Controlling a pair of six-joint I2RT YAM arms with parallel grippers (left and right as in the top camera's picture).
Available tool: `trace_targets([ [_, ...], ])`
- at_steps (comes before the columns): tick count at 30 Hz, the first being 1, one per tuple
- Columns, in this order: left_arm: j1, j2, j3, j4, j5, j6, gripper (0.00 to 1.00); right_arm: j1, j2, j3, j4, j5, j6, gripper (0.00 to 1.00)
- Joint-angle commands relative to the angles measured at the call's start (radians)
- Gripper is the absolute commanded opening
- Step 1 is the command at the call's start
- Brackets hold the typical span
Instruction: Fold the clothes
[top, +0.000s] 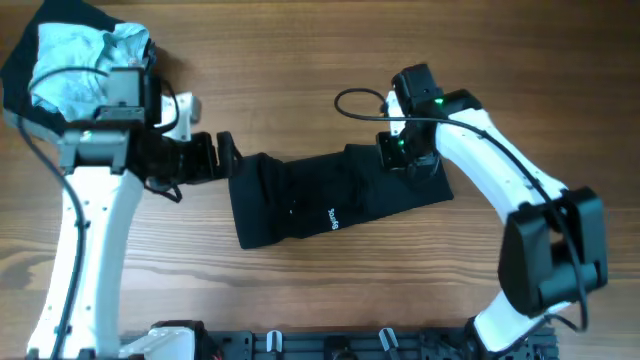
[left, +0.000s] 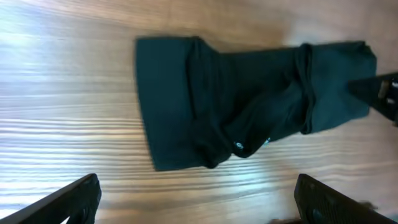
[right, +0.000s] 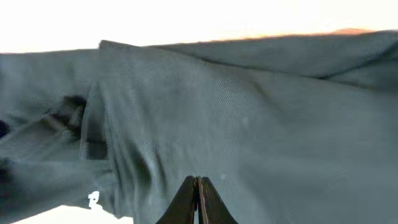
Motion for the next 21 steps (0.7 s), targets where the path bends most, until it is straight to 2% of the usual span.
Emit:
trace_targets([
  [1,0.007,0.061,-0.183,0.098,0.184,0.005,1.00,0.002,0.062,-0.043,0.040,-0.045,0.028,0.04],
  [6,0.008,0.182,-0.441,0.363,0.198,0.005,1.00,0.001,0.064,-0.043,0.067,-0.045,0.027,0.04],
  [9,0.008,0.292,-0.491,0.451,0.188,0.005,1.00,0.002,0.064,-0.043,0.063,-0.052,0.026,0.04],
  [12,0.008,0.377,-0.499,0.503,0.108,0.013,1.00,0.002,0.064,-0.043,0.059,-0.052,0.026,0.04],
  [13,0.006,0.399,-0.499,0.531,0.118,0.023,1.00,0.002,0.064,-0.043,0.058,-0.052,0.024,0.04],
  [15,-0.019,0.452,-0.499,0.618,0.260,0.069,1.00,0.002,0.064,-0.043,0.059,-0.052,0.025,0.04],
  [17,-0.074,0.482,-0.499,0.673,0.370,0.170,1.00,0.002,0.064,-0.043,0.061,-0.052,0.024,0.04],
  [21,-0.138,0.500,-0.499,0.688,0.370,0.223,1.00,0.001,0.064,-0.043,0.062,-0.052,0.025,0.04],
])
